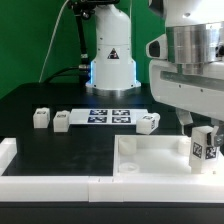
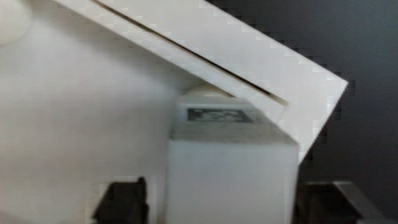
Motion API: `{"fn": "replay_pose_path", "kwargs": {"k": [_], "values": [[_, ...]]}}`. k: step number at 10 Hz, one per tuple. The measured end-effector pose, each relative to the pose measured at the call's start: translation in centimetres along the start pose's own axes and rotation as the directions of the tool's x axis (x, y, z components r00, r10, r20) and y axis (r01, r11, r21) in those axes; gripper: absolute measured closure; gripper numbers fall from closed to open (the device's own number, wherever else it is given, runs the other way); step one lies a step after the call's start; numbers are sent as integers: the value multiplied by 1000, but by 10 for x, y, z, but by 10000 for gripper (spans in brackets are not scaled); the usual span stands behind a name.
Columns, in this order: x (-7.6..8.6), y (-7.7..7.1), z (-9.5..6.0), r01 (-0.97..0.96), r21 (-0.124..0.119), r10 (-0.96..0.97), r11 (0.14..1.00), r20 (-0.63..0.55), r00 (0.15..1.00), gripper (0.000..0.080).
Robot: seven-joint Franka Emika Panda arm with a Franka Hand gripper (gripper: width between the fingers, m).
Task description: Assemble one leg
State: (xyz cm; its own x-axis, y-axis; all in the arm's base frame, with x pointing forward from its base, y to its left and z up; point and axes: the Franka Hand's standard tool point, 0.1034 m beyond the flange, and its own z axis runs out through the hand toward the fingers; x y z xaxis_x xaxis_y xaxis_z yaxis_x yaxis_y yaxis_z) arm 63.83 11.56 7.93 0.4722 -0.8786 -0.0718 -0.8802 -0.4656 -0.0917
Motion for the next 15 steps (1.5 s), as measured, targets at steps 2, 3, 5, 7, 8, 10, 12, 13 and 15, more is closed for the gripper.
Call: {"fn": "replay_pose_path", "kwargs": {"k": [2,3,5,7,8,10,12,13,15], "values": [[-3,0,1,219,-8,-219,976,-2,976,177],[-3,0,1,357,-12,-357,934,0,934,158],[-2,0,2,573,-28,-573,819,6,820,152],[-1,-1,1,770,-56,-770,636,22,637,151],[-1,-1,0,831,-66,-832,552,24,555,151],[2,0,0,906,-66,-907,417,35,420,151],[3,0,0,953,-66,-953,297,42,300,151],[3,0,0,952,-66,-953,299,42,302,265],[3,0,0,939,-67,-939,339,39,342,401]]}}
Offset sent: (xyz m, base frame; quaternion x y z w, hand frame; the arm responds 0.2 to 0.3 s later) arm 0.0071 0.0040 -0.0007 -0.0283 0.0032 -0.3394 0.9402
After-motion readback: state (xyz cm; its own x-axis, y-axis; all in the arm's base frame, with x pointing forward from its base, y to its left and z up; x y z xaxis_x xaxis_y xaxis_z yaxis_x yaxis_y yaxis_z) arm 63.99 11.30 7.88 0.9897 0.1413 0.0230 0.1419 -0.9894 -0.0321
